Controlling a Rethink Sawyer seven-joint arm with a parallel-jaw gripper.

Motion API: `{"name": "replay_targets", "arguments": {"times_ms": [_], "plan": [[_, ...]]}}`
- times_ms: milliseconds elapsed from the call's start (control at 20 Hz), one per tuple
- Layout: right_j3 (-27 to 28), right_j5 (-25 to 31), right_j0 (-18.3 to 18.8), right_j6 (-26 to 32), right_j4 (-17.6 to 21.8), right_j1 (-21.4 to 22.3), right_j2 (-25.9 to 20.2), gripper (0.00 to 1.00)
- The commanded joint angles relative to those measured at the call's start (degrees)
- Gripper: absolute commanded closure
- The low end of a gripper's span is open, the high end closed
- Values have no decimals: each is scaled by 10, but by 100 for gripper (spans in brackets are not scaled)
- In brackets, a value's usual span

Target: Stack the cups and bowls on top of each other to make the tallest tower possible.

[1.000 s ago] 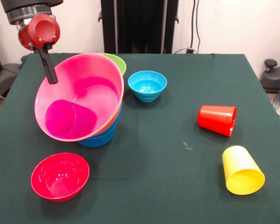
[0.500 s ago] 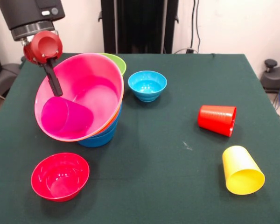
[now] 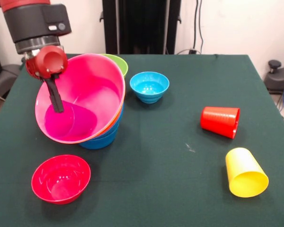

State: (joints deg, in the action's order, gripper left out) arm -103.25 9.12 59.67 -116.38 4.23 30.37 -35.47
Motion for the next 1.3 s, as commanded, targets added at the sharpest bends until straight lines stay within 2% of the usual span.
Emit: {"name": "replay_targets", "arguments": {"times_ms": [50,250,450,600,650,800,850,1100,1250,1300], "plan": [[66,-53,-50,-13,53,-59,40,100],[69,-38,-53,-14,49,-52,41,100],[69,-48,-65,-21,51,-59,47,100],[41,-4,-66,-22,39,-31,41,100],[24,40,-62,-18,28,-14,37,100],[1,100,-55,-9,18,6,35,100],[-5,137,-55,-10,8,12,42,100],[5,260,-60,-8,1,32,76,100],[16,400,-61,-31,-22,47,94,100],[18,430,-62,-37,-25,55,96,100]]}}
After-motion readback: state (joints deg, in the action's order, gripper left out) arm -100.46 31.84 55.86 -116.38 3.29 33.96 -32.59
